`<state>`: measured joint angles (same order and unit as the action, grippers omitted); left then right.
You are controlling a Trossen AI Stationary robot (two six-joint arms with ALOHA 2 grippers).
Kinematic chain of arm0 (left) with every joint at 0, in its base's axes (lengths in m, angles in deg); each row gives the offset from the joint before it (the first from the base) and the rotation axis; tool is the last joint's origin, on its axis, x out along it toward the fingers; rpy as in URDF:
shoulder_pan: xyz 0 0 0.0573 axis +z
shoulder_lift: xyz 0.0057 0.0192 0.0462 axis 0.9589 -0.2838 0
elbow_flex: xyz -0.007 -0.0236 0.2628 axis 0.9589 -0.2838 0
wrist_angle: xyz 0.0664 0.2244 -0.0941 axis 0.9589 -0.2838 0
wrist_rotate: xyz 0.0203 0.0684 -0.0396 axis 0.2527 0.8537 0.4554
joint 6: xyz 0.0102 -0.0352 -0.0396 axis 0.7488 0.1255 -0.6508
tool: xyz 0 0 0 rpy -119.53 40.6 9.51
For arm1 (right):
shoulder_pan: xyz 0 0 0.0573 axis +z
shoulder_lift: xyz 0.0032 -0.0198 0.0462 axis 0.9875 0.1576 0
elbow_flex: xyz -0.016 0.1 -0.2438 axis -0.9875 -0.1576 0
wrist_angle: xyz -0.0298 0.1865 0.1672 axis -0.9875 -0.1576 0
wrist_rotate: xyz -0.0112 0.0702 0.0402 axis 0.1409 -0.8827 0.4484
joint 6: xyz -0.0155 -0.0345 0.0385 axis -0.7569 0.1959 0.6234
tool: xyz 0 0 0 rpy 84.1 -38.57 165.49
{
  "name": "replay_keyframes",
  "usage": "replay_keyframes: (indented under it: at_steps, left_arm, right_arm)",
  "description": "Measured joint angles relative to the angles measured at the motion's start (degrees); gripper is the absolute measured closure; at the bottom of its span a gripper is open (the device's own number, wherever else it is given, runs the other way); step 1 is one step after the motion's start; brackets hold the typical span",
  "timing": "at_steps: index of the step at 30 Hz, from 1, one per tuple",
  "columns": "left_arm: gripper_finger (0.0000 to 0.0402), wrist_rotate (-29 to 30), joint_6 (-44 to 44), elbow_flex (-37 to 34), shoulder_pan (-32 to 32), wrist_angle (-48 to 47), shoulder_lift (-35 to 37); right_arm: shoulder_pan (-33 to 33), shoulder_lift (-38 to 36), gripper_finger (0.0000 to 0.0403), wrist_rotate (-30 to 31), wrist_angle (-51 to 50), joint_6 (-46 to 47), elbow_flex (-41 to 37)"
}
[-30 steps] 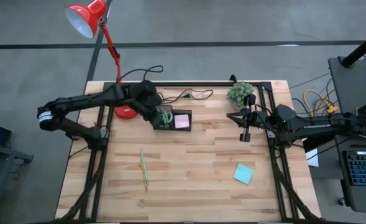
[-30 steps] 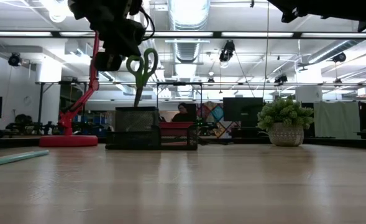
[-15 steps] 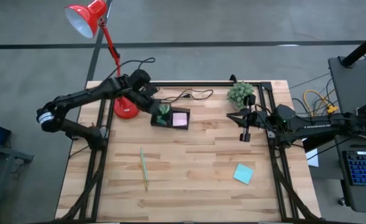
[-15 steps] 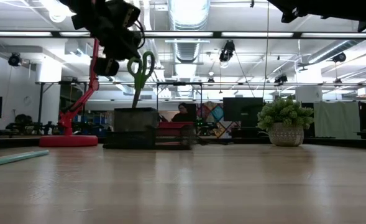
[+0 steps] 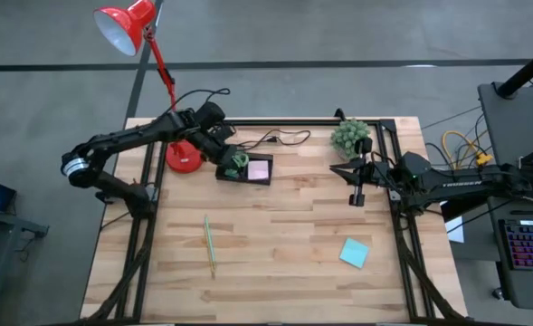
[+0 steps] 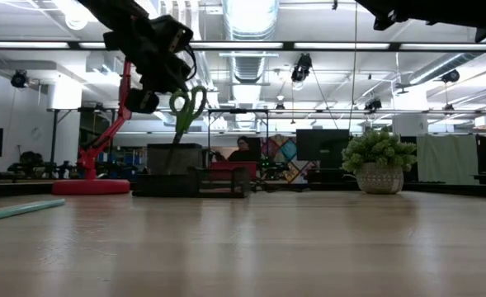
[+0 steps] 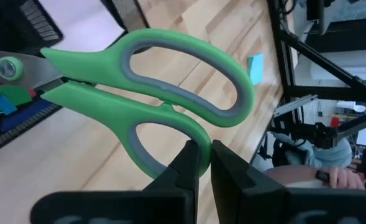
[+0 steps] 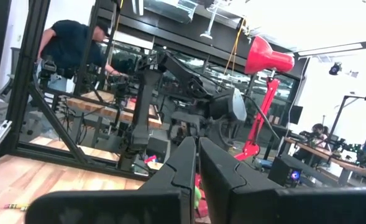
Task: Pick and place office supplies into organizer
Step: Put the green scissors into the black mesh desk organizer
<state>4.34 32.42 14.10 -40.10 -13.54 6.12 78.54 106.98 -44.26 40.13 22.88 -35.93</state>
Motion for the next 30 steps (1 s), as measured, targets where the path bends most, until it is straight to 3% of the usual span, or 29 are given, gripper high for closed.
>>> replay_keyframes:
  at_steps: [5, 18, 30]
  left_arm:
    - [0.0392, 0.1, 0.1, 0.2, 0.7, 0.0, -2.7]
    - [0.0317, 0.2, 1.9, 2.0, 3.5, 1.0, -2.8]
    - [0.031, 1.4, 3.4, 2.0, 4.9, 1.3, -1.6]
  right_arm:
    - [0.0, 0.0, 0.039, 0.0, 0.0, 0.0, 0.0]
    - [0.0, 0.0, 0.039, 0.0, 0.0, 0.0, 0.0]
    - [0.0, 0.0, 0.039, 0.0, 0.0, 0.0, 0.0]
